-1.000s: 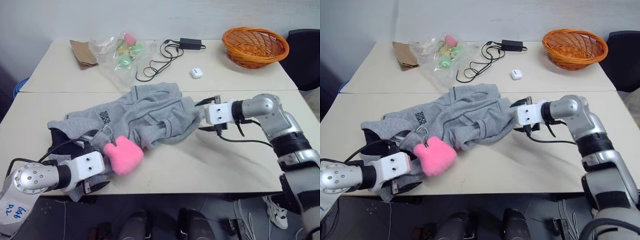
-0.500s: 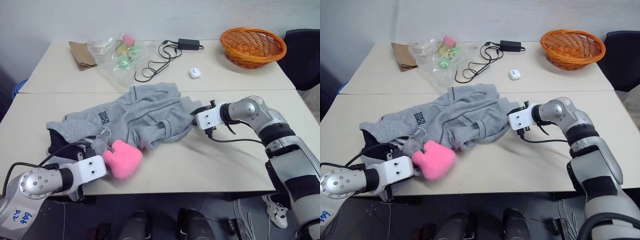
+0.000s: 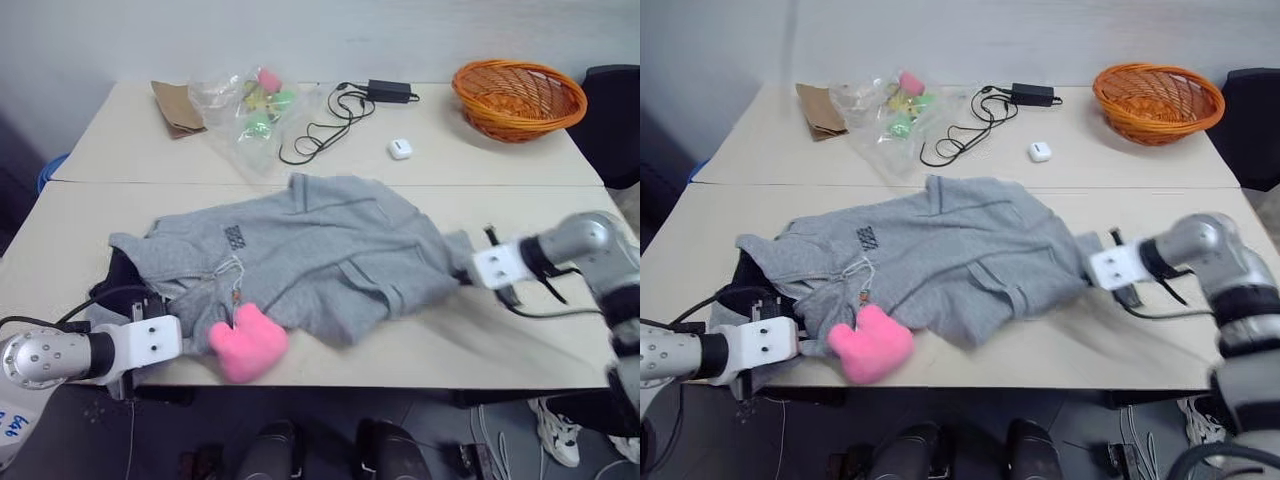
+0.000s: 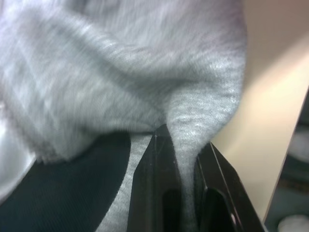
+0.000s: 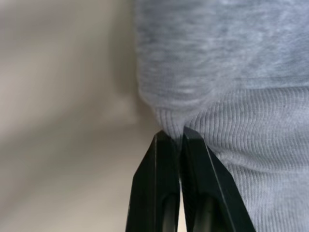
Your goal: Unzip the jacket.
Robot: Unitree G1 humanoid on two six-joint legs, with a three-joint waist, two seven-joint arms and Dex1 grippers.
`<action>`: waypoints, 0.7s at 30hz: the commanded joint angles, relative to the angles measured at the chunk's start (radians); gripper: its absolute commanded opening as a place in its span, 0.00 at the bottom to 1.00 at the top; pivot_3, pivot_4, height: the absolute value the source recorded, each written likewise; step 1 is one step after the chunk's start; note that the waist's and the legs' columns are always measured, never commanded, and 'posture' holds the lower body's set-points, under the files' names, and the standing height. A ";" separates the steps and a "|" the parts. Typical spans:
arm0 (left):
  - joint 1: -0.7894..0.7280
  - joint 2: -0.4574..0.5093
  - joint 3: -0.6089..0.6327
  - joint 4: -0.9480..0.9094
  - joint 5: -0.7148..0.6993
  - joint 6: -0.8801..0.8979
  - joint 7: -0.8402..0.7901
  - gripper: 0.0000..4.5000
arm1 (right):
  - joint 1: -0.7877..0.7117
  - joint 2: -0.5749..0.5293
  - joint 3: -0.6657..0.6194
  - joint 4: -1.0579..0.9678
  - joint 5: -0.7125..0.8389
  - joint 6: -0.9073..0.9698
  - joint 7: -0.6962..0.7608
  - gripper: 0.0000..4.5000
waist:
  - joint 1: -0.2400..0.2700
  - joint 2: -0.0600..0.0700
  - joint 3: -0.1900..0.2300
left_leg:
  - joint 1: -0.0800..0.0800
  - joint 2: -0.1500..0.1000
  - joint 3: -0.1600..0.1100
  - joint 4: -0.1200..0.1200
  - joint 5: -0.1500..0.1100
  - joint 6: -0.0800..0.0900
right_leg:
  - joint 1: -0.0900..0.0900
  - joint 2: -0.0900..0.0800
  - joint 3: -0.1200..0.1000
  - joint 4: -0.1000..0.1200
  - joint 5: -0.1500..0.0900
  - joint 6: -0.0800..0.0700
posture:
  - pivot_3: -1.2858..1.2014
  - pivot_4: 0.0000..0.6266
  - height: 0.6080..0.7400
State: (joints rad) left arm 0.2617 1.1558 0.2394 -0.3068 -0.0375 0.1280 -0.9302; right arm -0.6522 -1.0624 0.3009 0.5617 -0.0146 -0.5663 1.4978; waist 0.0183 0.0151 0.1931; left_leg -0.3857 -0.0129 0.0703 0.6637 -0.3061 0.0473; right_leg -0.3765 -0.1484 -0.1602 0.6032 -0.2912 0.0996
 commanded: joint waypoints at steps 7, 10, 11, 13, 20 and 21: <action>-0.245 -0.027 -0.132 0.332 -0.034 -0.427 -0.196 0.00 | 0.569 -0.252 -0.261 -0.723 0.385 0.528 -0.043 0.01 | 0.004 0.003 0.001 | 0.001 0.003 0.002 0.000 -0.005 -0.006 | -0.002 0.000 0.000 0.001 0.000 0.000 | 0.52 0.24 1.00; -0.327 -0.052 -0.179 0.374 -0.032 -0.458 -0.226 0.00 | 0.633 -0.222 -0.314 -0.792 0.377 0.587 -0.108 0.01 | 0.007 0.003 0.001 | 0.001 0.003 0.003 0.001 -0.005 -0.006 | -0.002 -0.001 0.000 0.002 0.000 0.000 | 0.52 0.24 1.00; -0.347 -0.056 -0.188 0.389 -0.028 -0.470 -0.234 0.00 | 0.650 -0.213 -0.327 -0.811 0.378 0.599 -0.122 0.01 | 0.010 0.002 0.001 | 0.001 0.003 0.003 0.002 -0.005 -0.006 | -0.002 0.000 0.001 0.003 0.000 0.000 | 0.52 0.24 1.00; -0.371 -0.053 -0.197 0.413 -0.026 -0.490 -0.249 0.00 | 0.670 -0.195 -0.350 -0.840 0.377 0.627 -0.149 0.01 | 0.011 0.002 0.001 | 0.000 0.003 0.003 0.002 -0.003 -0.002 | -0.002 0.000 0.000 0.004 0.000 0.000 | 0.52 0.24 1.00; -0.330 -0.013 -0.123 0.378 -0.148 -0.405 -0.340 0.25 | 0.661 -0.174 -0.402 -0.851 0.385 0.691 -0.172 0.00 | 0.003 0.001 0.002 | 0.000 0.003 0.003 0.002 -0.003 -0.001 | -0.003 0.001 0.000 0.004 0.000 0.000 | 0.52 0.24 1.00; -0.322 -0.011 -0.109 0.367 -0.171 -0.394 -0.352 0.32 | 0.661 -0.176 -0.407 -0.853 0.391 0.700 -0.164 0.00 | 0.003 0.001 0.002 | 0.000 0.003 0.003 0.002 -0.003 -0.001 | -0.003 0.001 0.001 0.004 0.000 0.000 | 0.52 0.24 1.00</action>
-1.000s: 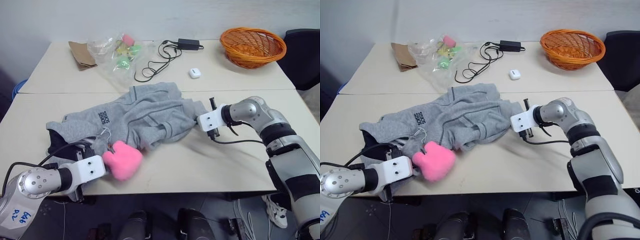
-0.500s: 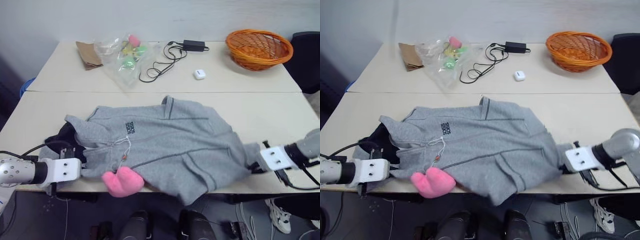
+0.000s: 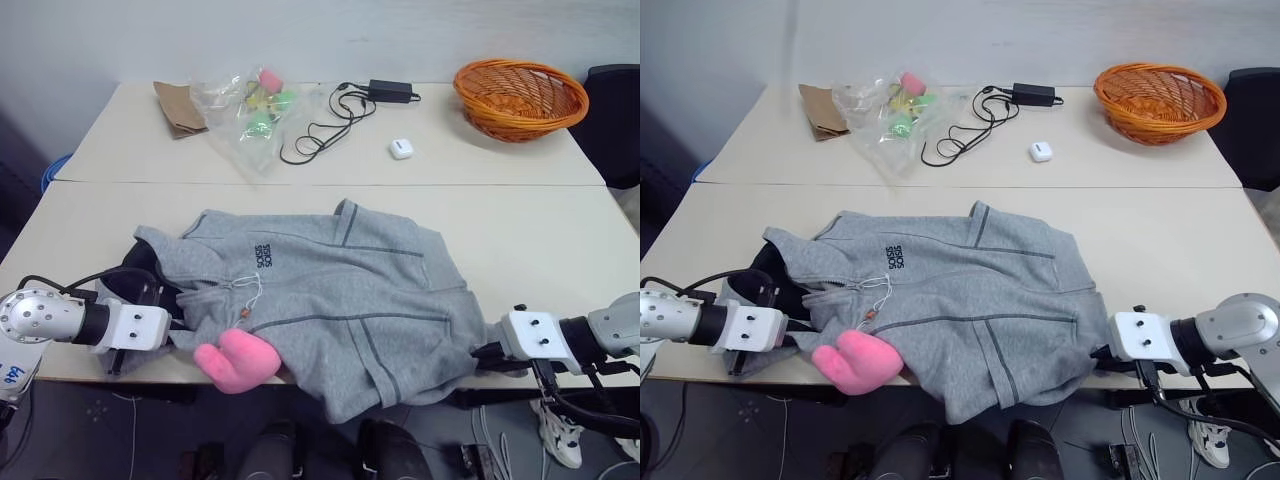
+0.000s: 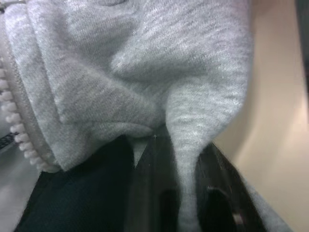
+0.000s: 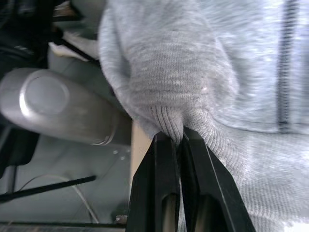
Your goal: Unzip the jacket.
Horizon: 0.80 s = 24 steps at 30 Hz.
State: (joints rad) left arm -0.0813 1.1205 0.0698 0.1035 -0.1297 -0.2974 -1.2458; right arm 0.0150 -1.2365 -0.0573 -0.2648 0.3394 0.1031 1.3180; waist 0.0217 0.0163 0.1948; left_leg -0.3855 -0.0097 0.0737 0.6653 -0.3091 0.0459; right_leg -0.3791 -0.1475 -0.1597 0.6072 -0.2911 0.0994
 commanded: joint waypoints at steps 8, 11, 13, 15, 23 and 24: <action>0.209 0.107 0.360 -0.375 -0.571 0.689 -0.136 0.88 | -0.077 -0.030 -0.183 -0.099 0.390 0.382 0.126 0.55 | -0.003 -0.004 0.004 | 0.000 0.001 -0.001 0.001 0.000 0.000 | 0.001 0.000 0.000 -0.002 0.000 0.000 | 0.52 0.24 1.00; 0.213 0.114 0.382 -0.492 -0.680 0.869 -0.076 1.00 | -0.147 -0.006 -0.207 -0.119 0.492 0.466 0.111 0.74 | 0.000 -0.004 0.004 | 0.000 0.001 -0.003 0.001 -0.001 0.000 | 0.001 -0.001 0.001 -0.005 0.000 0.000 | 0.52 0.24 1.00; 0.202 0.114 0.315 -0.526 -0.585 0.872 -0.005 1.00 | -0.212 0.021 -0.191 -0.113 0.515 0.513 0.053 0.82 | 0.001 -0.004 0.004 | 0.000 0.001 -0.003 0.001 -0.001 0.000 | 0.001 -0.001 0.001 -0.006 0.000 0.000 | 0.52 0.24 1.00; 0.191 0.107 0.249 -0.529 -0.504 0.868 0.046 1.00 | -0.266 0.044 -0.177 -0.116 0.547 0.559 0.012 0.82 | 0.001 -0.004 0.005 | 0.000 0.001 -0.003 0.001 -0.002 -0.003 | 0.001 0.000 0.001 -0.006 0.000 0.000 | 0.52 0.24 1.00; 0.123 0.045 0.138 -0.545 -0.529 0.952 0.084 1.00 | -0.323 0.091 -0.172 -0.166 0.596 0.630 -0.027 0.82 | 0.004 -0.004 0.004 | -0.002 0.001 -0.001 0.001 -0.001 -0.001 | 0.000 0.002 0.001 -0.003 0.000 -0.001 | 0.52 0.24 1.00; 0.112 0.038 0.127 -0.546 -0.534 0.964 0.085 1.00 | -0.324 0.095 -0.174 -0.168 0.601 0.636 -0.033 0.82 | 0.004 -0.005 0.005 | -0.002 0.001 -0.001 0.001 -0.001 -0.001 | 0.000 0.002 0.001 -0.003 0.000 0.000 | 0.52 0.24 1.00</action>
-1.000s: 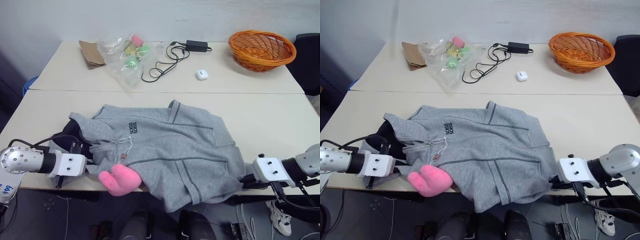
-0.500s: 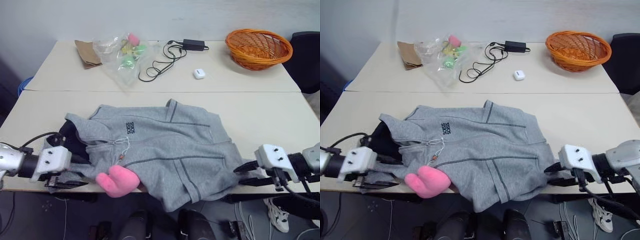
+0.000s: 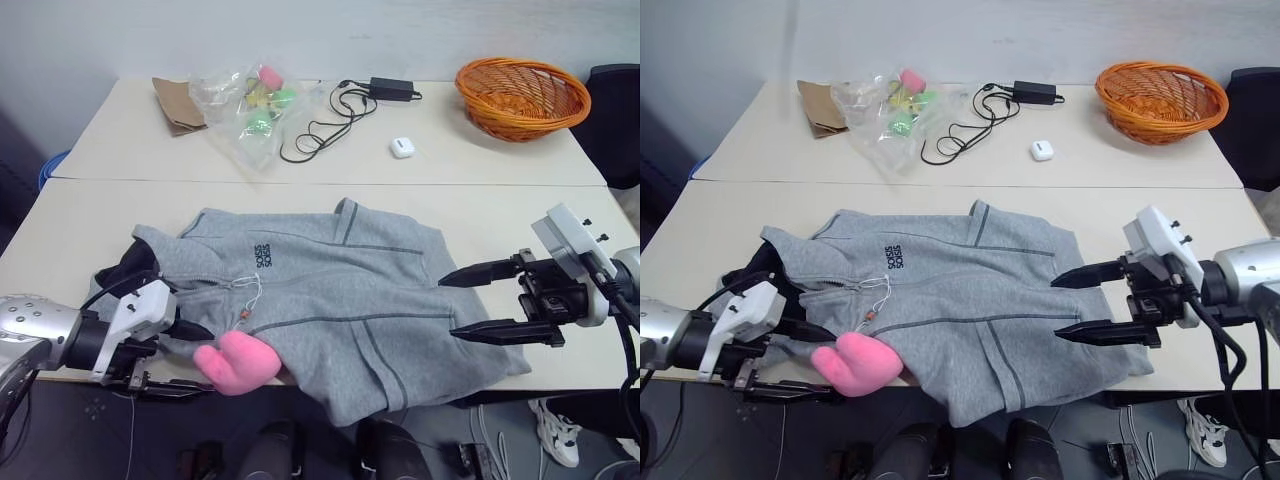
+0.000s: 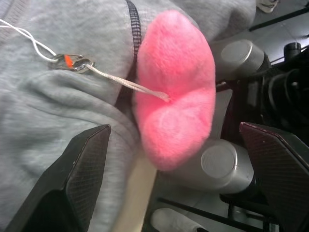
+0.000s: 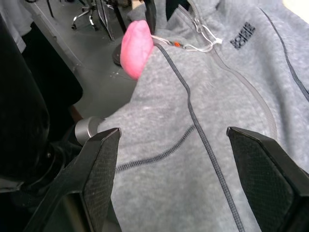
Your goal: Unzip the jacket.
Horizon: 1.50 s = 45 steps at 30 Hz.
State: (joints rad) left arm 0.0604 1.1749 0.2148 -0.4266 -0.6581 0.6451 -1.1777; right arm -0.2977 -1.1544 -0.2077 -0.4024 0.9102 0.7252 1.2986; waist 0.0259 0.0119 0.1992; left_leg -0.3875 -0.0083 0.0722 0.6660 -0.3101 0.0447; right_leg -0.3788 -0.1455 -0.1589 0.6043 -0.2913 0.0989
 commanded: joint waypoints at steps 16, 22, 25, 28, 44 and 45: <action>-0.123 -0.008 -0.115 0.003 -0.005 0.016 -0.136 0.11 | -0.044 0.054 -0.042 -0.041 0.039 0.029 -0.098 0.82 | -0.001 0.000 0.000 | 0.000 0.000 0.000 0.000 0.000 0.000 | 0.000 0.000 0.000 0.000 0.000 0.000 | 0.52 0.24 1.00; -0.362 -0.138 -0.045 0.079 -0.334 0.315 -0.015 0.00 | -0.026 0.063 -0.054 -0.053 0.039 0.028 -0.117 0.82 | 0.004 -0.001 0.000 | 0.000 0.000 0.000 0.001 0.001 0.001 | 0.000 0.000 0.000 0.001 0.000 0.000 | 0.52 0.24 1.00; -0.524 -0.317 -0.005 0.180 -0.460 0.444 0.252 0.00 | -0.022 0.079 -0.050 -0.062 0.011 0.002 -0.132 0.82 | 0.003 -0.003 0.001 | 0.000 0.000 -0.001 0.002 0.002 0.001 | 0.001 0.001 0.000 0.003 0.000 0.001 | 0.52 0.24 1.00; -0.583 -0.475 0.002 0.171 -0.505 0.507 0.508 0.00 | -0.060 0.111 -0.023 -0.068 -0.013 -0.013 -0.183 0.82 | 0.001 -0.005 0.001 | 0.001 -0.002 -0.001 0.003 0.003 0.001 | 0.002 0.000 0.000 0.004 0.001 0.001 | 0.52 0.24 1.00; -0.621 -0.763 0.086 0.209 -0.691 0.736 1.220 0.40 | -0.079 0.163 0.058 -0.049 -0.189 -0.109 -0.230 0.82 | 0.003 -0.013 0.002 | 0.000 -0.003 -0.002 0.005 0.005 0.002 | 0.003 0.001 0.001 0.004 0.001 0.002 | 0.52 0.24 1.00; -0.629 -0.729 0.092 0.229 -0.703 0.753 1.200 0.48 | -0.088 0.168 0.089 -0.033 -0.252 -0.151 -0.243 0.82 | 0.002 -0.013 0.002 | 0.000 -0.003 -0.002 0.005 0.005 0.001 | 0.003 0.001 0.001 0.004 0.001 0.002 | 0.52 0.24 1.00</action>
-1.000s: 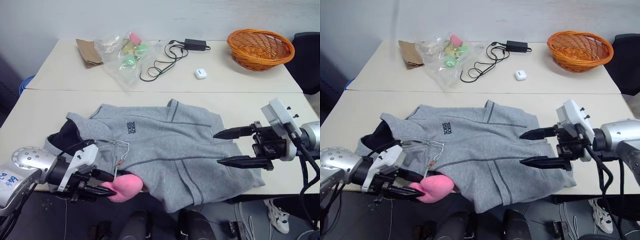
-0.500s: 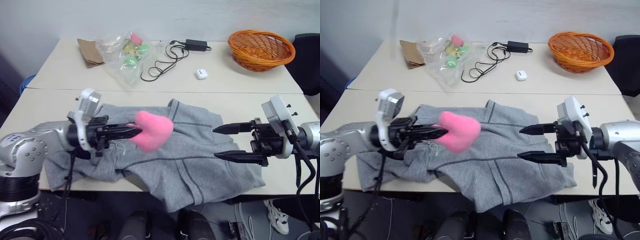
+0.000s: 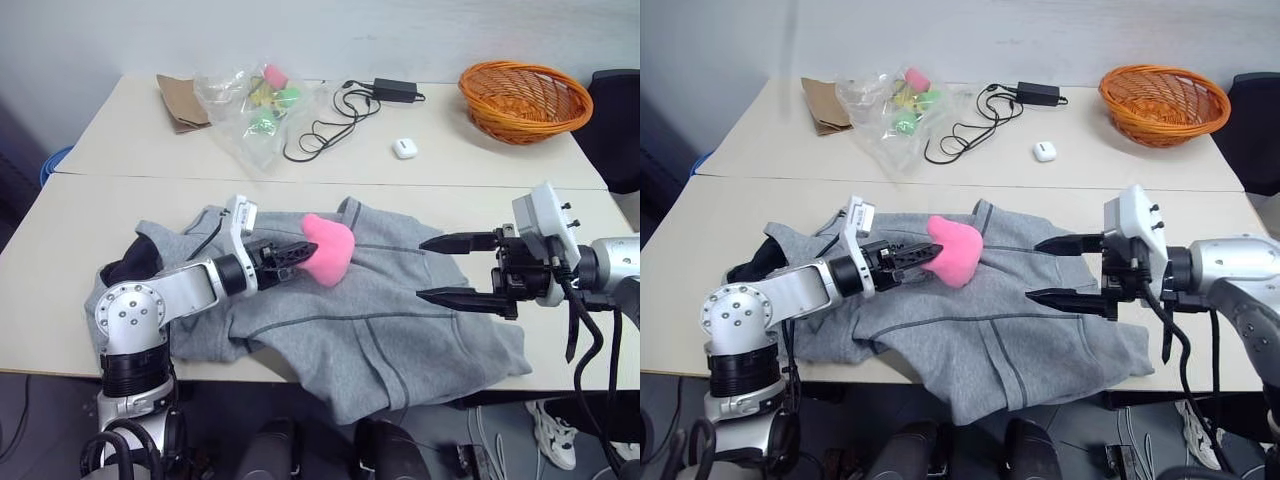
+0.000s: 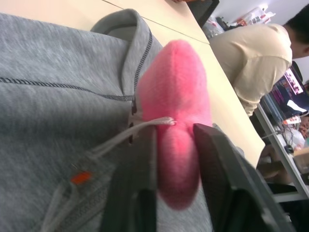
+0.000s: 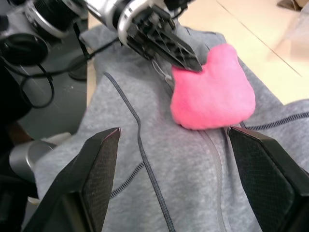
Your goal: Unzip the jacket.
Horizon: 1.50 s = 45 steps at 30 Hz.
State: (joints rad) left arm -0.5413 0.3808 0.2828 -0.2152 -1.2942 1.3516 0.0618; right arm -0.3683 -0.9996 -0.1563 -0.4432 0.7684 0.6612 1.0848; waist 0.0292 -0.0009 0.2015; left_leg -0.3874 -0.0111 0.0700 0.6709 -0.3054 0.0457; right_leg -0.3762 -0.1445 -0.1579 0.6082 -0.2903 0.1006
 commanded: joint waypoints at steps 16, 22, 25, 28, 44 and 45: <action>0.282 0.812 -0.004 -0.197 0.410 -0.504 -1.102 0.68 | -0.293 0.264 0.440 0.425 -0.897 -1.050 -0.175 0.82 | -0.018 0.000 0.000 | 0.000 0.002 0.009 -0.006 0.001 -0.006 | -0.009 0.011 0.008 -0.002 -0.002 -0.003 | 0.52 0.24 1.00; 0.315 0.874 0.102 -0.128 0.454 -0.574 -1.244 0.68 | -0.476 0.363 0.556 0.708 -1.128 -1.424 -0.301 0.82 | -0.037 -0.001 0.001 | -0.002 0.005 0.015 -0.007 0.001 -0.006 | -0.017 0.013 0.015 0.004 -0.002 -0.004 | 0.52 0.24 1.00; 0.304 0.877 0.120 -0.106 0.470 -0.578 -1.246 0.68 | -0.554 0.400 0.603 0.839 -1.251 -1.581 -0.399 0.82 | -0.045 -0.001 0.001 | -0.002 0.006 0.018 -0.007 0.001 -0.006 | -0.019 0.013 0.017 0.006 -0.003 -0.005 | 0.52 0.24 1.00; 0.295 0.869 0.133 -0.103 0.475 -0.572 -1.231 0.68 | -0.612 0.448 0.633 0.938 -1.338 -1.671 -0.496 0.82 | -0.050 -0.002 0.001 | -0.002 0.006 0.019 -0.007 0.001 -0.006 | -0.020 0.013 0.019 0.008 -0.003 -0.005 | 0.52 0.24 1.00; 0.297 0.841 0.138 -0.126 0.500 -0.578 -1.168 0.69 | -0.702 0.553 0.698 1.156 -1.466 -1.746 -0.686 0.23 | -0.061 -0.003 0.001 | -0.002 0.007 0.020 -0.006 0.001 -0.006 | -0.022 0.013 0.026 0.012 -0.005 -0.008 | 0.52 0.24 1.00; 0.295 0.839 0.128 -0.118 0.514 -0.594 -1.168 0.69 | -0.697 0.551 0.692 1.152 -1.443 -1.742 -0.672 0.16 | -0.061 -0.003 0.001 | -0.002 0.007 0.020 -0.006 0.001 -0.006 | -0.022 0.013 0.025 0.012 -0.005 -0.008 | 0.52 0.24 1.00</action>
State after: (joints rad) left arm -0.2312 1.2232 0.3935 -0.3390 -0.8032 0.7867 -1.1066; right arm -1.0549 -0.4540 0.5449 0.7176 -0.7243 -1.0711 0.4081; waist -0.0315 -0.0040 0.2030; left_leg -0.3891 -0.0042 0.0899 0.6645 -0.3046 0.0398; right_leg -0.3981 -0.1309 -0.1325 0.6205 -0.2950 0.0922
